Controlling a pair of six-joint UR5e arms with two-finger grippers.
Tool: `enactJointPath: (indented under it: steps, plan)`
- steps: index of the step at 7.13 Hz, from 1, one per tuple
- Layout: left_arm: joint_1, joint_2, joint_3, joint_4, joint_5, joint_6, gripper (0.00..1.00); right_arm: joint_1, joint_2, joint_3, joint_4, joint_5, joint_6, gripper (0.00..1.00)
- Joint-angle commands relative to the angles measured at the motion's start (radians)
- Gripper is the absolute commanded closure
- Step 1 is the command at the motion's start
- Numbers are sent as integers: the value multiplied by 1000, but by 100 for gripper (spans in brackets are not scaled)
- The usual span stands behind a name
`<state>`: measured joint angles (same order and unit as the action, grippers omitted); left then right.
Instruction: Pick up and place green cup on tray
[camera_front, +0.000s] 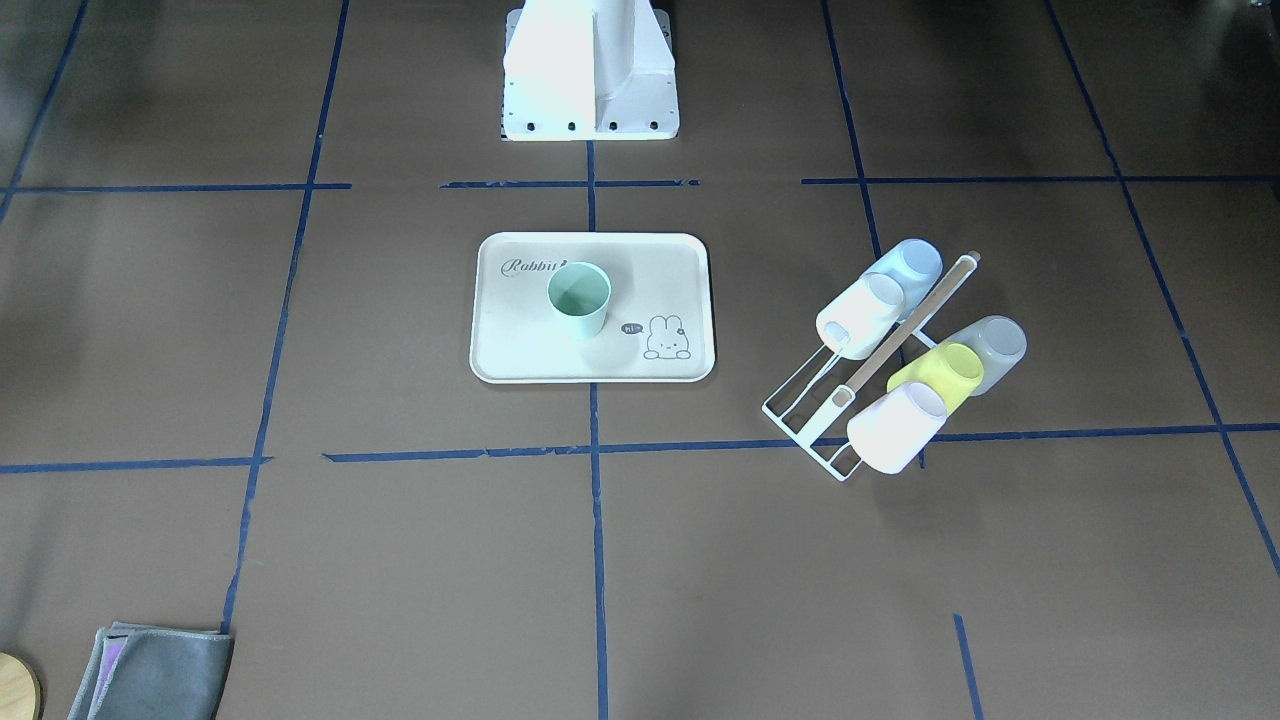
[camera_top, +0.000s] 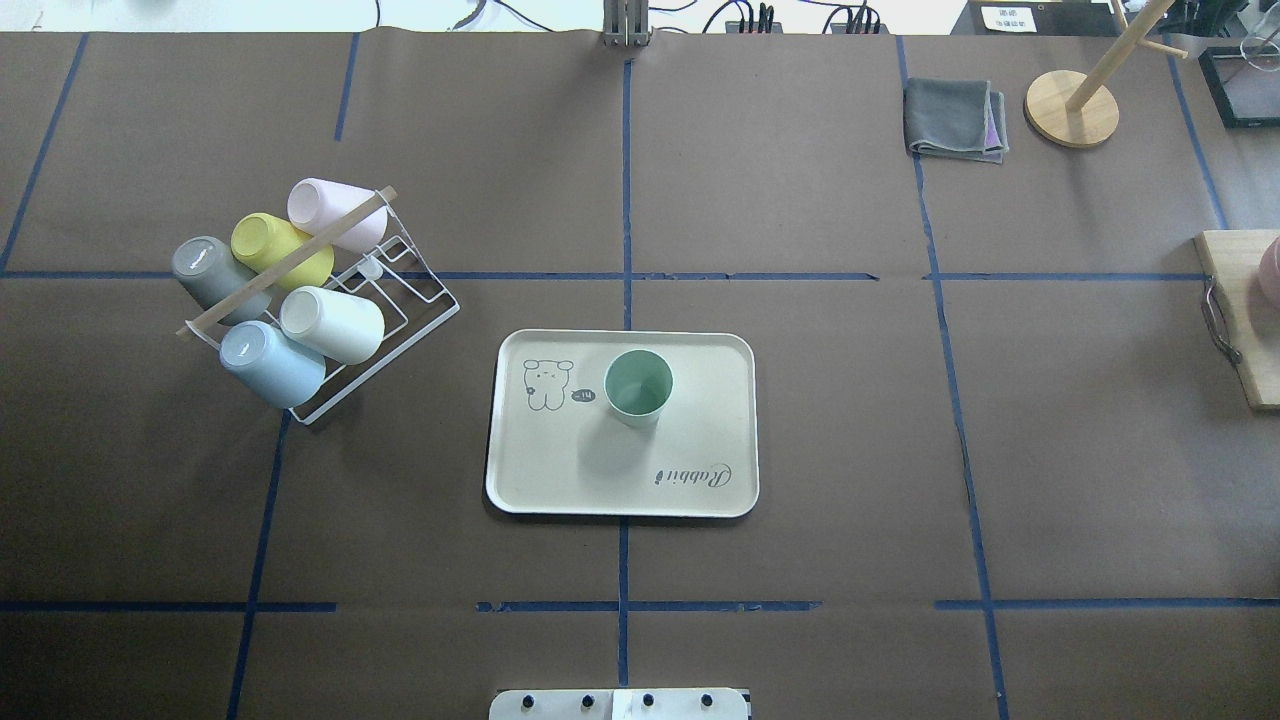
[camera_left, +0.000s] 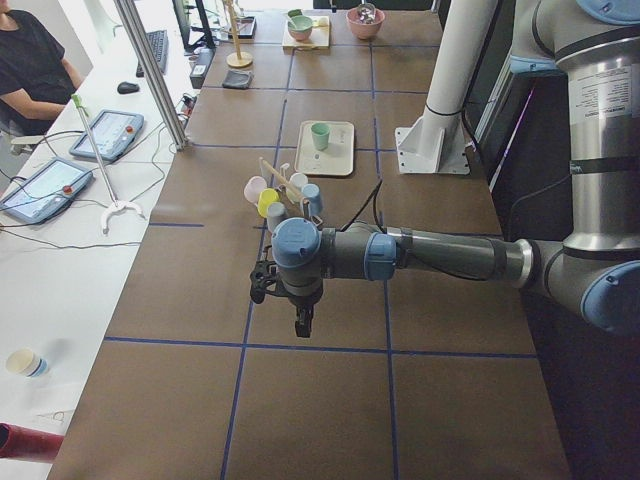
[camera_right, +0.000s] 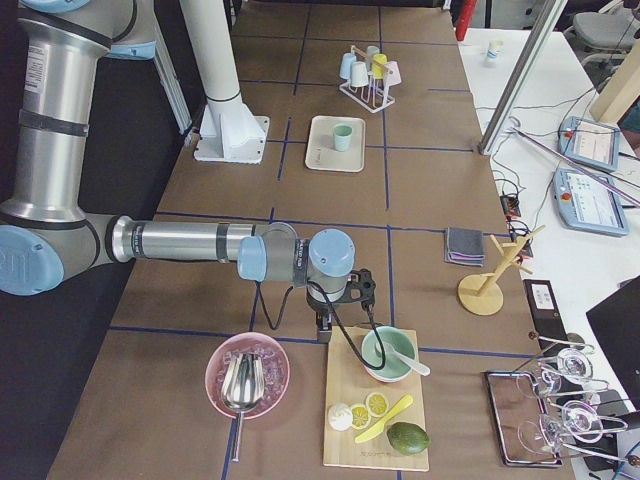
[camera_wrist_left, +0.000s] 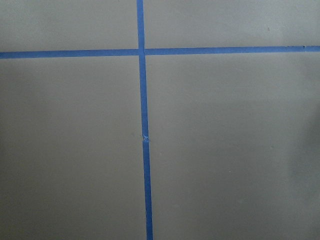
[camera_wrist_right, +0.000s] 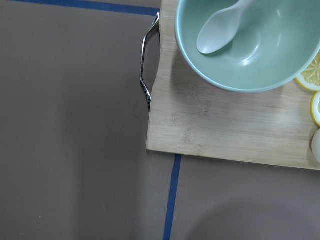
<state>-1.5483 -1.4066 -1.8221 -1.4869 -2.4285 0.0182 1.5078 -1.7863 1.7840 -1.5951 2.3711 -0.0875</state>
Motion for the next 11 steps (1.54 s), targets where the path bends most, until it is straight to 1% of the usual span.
enactJointPath:
  steps: [1, 2, 5, 6, 7, 10, 11]
  plan:
    - [-3, 14, -47, 5, 3, 0, 0, 0, -5, -17, 0, 8, 6, 0]
    - [2, 15, -62, 13, 2, -1, 0, 11, -2, -9, 0, 16, 6, 0]
    - [7, 15, -42, 16, 2, 0, 0, 11, 11, -21, 0, 11, 8, 0]
    - [7, 50, -61, 22, 0, 0, 0, 11, 7, -25, 1, 16, 3, 0]
    - [7, 55, -62, 22, 2, 0, 0, 11, 8, -20, 1, 14, 2, 0]
    - [10, 45, -31, 20, 5, 0, 0, 20, 4, 2, 1, 17, 0, 0]
    - [10, 43, -31, 19, 31, 2, 0, 20, 5, 3, 3, 13, -1, 0]
